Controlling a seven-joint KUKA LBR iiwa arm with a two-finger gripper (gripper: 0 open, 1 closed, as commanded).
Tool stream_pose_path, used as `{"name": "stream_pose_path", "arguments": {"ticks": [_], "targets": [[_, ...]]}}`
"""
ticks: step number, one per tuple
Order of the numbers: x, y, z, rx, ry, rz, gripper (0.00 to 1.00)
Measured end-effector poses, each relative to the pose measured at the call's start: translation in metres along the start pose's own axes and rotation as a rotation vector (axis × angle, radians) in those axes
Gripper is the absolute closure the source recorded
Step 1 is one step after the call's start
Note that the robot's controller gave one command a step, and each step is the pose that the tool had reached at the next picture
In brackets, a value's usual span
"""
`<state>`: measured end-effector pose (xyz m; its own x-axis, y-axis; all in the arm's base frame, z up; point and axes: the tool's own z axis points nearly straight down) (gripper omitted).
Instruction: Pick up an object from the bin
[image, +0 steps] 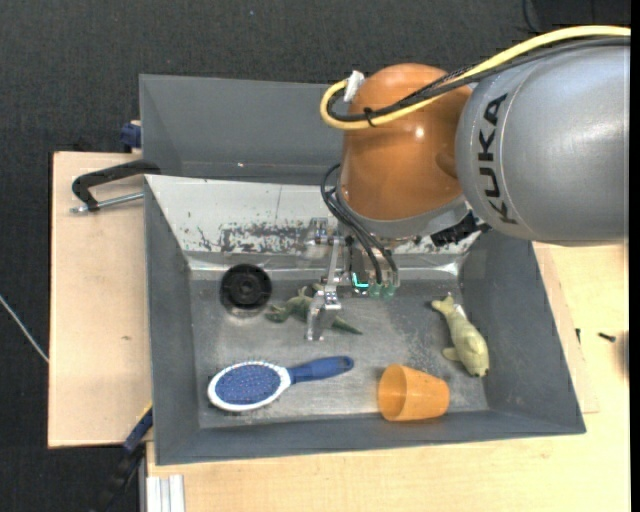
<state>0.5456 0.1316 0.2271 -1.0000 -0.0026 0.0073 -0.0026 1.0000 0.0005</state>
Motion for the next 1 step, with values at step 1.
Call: {"name": "stream_pose_path", "arguments": {"ticks": [1], "targets": [[0.0508,-0.0110,0.1579,-0.002,-0.012,-0.093,0.00]]}}
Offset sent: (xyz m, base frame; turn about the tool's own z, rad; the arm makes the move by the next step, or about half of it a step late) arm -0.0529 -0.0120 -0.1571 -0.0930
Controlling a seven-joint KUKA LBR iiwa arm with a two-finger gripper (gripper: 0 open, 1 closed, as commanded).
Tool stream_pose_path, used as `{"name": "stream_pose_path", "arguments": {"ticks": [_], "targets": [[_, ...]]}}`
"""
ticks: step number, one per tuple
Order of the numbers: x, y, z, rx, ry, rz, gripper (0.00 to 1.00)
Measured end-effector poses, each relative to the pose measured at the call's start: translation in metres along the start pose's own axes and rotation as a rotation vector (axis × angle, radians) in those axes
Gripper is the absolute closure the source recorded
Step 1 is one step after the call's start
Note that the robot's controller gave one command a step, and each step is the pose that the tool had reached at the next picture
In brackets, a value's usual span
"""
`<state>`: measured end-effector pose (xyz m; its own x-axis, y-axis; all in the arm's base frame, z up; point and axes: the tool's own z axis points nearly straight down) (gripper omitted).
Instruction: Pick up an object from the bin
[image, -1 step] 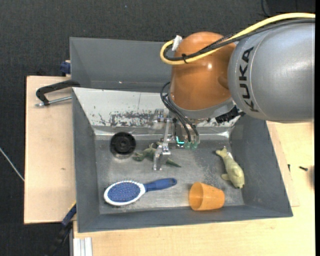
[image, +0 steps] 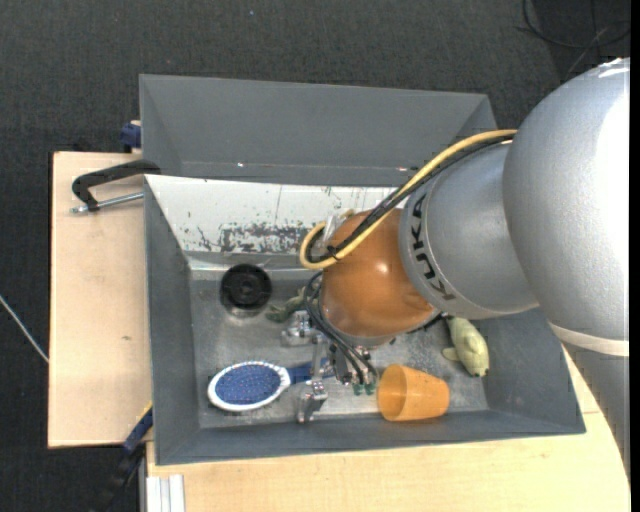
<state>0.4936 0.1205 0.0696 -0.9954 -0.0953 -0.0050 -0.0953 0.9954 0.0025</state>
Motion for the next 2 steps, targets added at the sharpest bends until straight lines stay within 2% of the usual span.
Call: {"name": "stream_pose_path", "arguments": {"ticks": [1,2], "targets": [[-0.0005,0.0028,-0.0320,0.000,-0.002,0.094,0.00],[0.0014,-0.0018,-0.0352,0.000,0.000,0.137,0.00]]}}
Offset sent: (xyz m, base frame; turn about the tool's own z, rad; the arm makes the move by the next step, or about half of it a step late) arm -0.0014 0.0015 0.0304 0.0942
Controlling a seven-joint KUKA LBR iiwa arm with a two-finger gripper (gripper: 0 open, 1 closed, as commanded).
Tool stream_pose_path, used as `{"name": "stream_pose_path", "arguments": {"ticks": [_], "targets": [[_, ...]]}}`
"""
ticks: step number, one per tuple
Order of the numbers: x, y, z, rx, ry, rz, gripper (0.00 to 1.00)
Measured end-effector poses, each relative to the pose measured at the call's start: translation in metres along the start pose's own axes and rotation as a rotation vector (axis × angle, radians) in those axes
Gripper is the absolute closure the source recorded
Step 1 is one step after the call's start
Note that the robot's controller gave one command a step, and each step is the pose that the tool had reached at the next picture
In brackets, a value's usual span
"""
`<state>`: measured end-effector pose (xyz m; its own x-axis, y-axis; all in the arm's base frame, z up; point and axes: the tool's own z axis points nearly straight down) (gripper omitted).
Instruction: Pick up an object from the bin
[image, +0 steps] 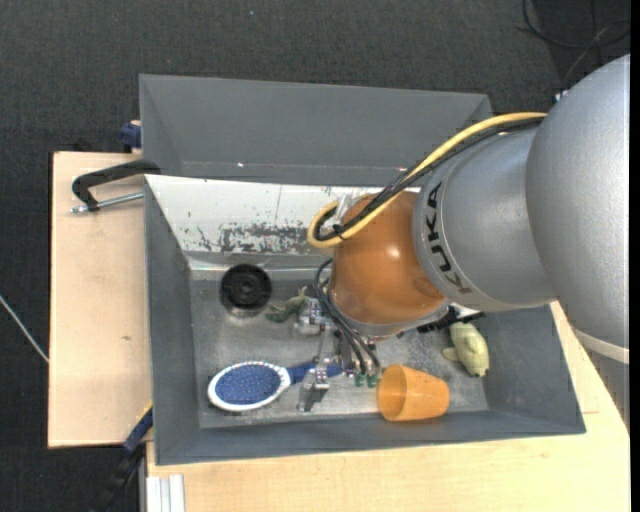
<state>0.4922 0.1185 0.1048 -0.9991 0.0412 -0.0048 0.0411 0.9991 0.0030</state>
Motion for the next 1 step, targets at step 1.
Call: {"name": "stream_pose_path", "arguments": {"ticks": [1], "targets": [[-0.0020,-0.0084,0.0344,0.001,0.002,-0.003,0.00]]}}
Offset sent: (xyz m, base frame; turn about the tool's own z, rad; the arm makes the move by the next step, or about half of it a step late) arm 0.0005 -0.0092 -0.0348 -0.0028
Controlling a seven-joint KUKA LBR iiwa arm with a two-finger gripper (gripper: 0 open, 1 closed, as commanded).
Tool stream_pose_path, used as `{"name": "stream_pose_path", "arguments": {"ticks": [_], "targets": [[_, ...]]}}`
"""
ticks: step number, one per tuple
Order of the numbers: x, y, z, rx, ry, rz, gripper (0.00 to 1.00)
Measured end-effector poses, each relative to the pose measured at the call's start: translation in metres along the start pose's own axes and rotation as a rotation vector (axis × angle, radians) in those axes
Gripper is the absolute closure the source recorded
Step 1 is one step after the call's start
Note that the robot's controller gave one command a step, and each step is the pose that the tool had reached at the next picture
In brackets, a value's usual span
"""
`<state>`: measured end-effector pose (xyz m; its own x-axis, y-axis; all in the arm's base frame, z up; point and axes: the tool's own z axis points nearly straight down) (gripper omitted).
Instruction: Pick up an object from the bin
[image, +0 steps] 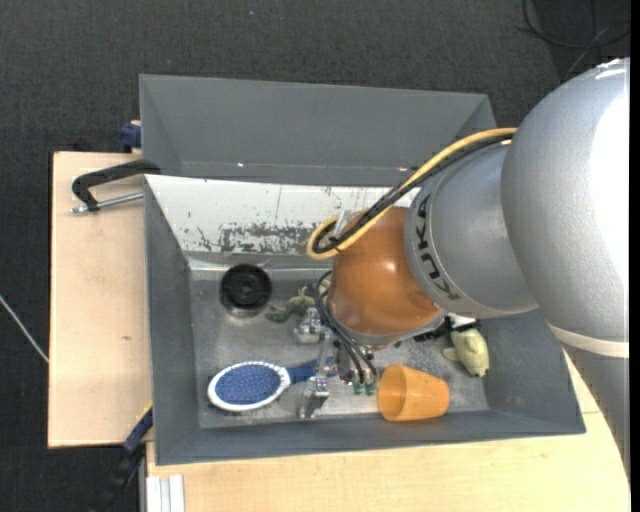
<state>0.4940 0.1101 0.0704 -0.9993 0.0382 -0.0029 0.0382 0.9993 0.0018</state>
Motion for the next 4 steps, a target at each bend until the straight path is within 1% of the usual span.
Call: {"name": "stream_pose_path", "arguments": {"ticks": [1,2,3,4], "targets": [[-0.001,0.001,-0.002,-0.001,-0.001,0.000,0.00],[-0.004,0.002,-0.003,-0.004,-0.010,0.001,1.00],[-0.006,0.003,-0.068,-0.002,-0.006,0.000,1.00],[-0.007,0.004,-0.095,-0.001,-0.003,-0.001,1.00]]}}
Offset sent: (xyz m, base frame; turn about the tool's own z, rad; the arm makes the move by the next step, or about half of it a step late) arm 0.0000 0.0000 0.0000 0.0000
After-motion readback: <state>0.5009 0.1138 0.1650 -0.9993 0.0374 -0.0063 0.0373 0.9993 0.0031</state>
